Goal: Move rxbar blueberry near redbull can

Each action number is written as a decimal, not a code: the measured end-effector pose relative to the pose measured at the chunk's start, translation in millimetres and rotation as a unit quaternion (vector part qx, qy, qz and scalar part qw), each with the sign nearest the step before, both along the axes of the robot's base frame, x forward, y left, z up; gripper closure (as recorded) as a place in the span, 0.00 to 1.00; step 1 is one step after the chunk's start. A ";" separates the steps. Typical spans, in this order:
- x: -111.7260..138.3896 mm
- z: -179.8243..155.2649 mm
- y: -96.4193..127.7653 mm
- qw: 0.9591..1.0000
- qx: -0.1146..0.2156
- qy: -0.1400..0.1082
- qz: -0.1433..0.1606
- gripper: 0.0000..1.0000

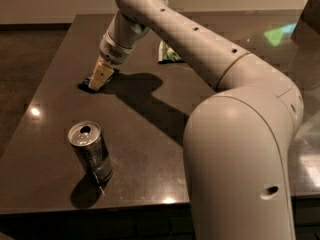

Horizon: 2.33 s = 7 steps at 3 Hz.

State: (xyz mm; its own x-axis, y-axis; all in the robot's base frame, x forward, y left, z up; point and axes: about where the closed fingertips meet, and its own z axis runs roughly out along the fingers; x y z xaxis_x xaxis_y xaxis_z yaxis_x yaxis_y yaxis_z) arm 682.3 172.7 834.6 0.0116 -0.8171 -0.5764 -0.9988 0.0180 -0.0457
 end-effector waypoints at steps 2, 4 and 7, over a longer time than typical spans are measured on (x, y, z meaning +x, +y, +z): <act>-16.8 9.5 -35.3 1.000 0.005 -0.003 0.007 1.00; -88.6 47.7 -95.3 0.998 0.034 0.002 0.058 1.00; -209.3 51.3 -159.7 0.985 0.016 0.005 0.171 1.00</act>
Offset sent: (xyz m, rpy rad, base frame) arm -0.0447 -0.0955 0.0316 0.0314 -0.0175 0.0269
